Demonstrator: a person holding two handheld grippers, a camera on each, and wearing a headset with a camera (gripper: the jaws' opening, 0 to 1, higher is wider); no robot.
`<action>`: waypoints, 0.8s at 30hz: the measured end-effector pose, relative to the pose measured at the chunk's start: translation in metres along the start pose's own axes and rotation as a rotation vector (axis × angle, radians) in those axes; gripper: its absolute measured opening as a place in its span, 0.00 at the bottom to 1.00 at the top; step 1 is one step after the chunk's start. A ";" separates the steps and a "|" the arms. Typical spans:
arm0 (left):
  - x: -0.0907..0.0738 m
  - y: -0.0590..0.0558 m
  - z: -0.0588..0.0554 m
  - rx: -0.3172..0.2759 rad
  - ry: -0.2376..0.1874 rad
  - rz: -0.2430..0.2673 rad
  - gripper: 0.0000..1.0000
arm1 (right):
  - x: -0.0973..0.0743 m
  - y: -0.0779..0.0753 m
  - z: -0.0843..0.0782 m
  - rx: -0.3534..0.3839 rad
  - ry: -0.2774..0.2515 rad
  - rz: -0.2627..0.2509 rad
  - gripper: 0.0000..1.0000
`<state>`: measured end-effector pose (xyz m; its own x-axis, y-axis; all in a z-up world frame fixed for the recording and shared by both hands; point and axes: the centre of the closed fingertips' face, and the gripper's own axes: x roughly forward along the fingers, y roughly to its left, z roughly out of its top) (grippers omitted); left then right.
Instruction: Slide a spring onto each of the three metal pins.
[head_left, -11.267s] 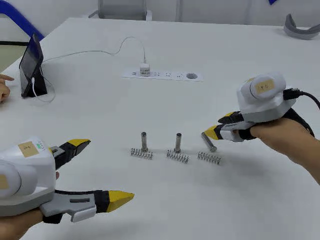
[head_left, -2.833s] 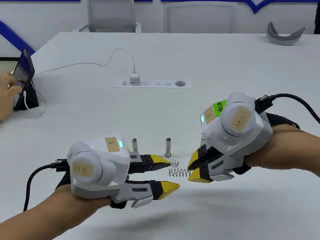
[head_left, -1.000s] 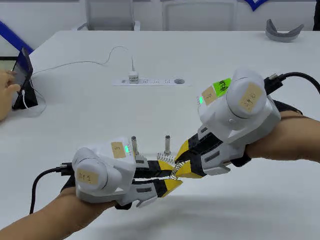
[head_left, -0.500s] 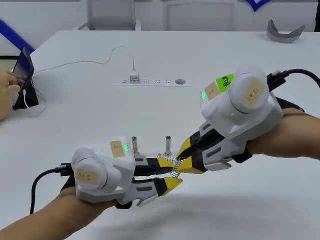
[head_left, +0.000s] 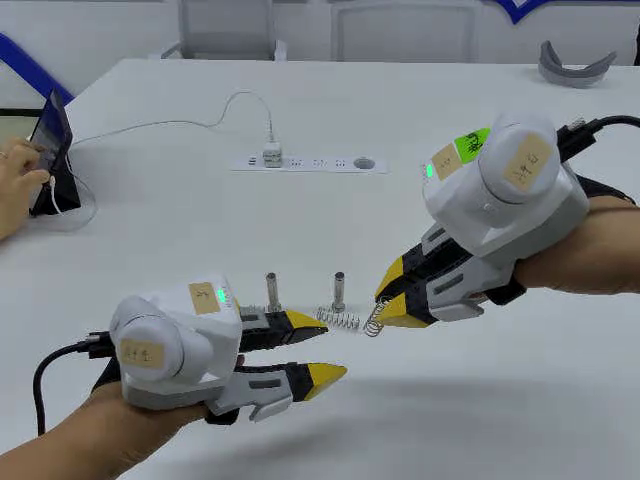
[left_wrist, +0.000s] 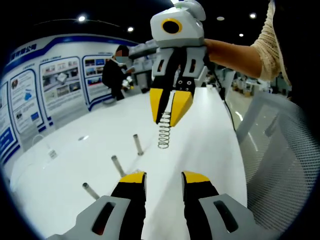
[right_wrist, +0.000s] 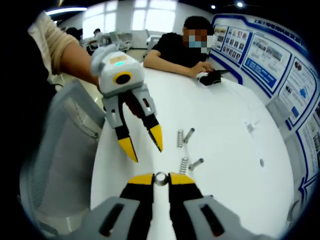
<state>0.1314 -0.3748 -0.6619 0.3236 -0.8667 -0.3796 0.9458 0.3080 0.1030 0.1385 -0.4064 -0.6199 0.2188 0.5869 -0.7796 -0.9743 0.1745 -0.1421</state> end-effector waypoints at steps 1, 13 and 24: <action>-0.001 0.001 0.000 -0.004 0.000 0.003 0.30 | -0.001 -0.001 0.000 0.002 0.000 -0.003 0.12; -0.023 0.015 -0.010 -0.054 0.002 0.071 0.41 | -0.014 -0.021 -0.010 0.042 0.024 -0.041 0.12; -0.038 0.027 -0.025 -0.105 0.012 0.131 0.48 | -0.022 -0.043 -0.022 0.057 0.063 -0.077 0.12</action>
<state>0.1437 -0.3243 -0.6674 0.4431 -0.8119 -0.3801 0.8872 0.4581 0.0559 0.1744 -0.4441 -0.6103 0.2873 0.5198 -0.8045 -0.9499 0.2628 -0.1694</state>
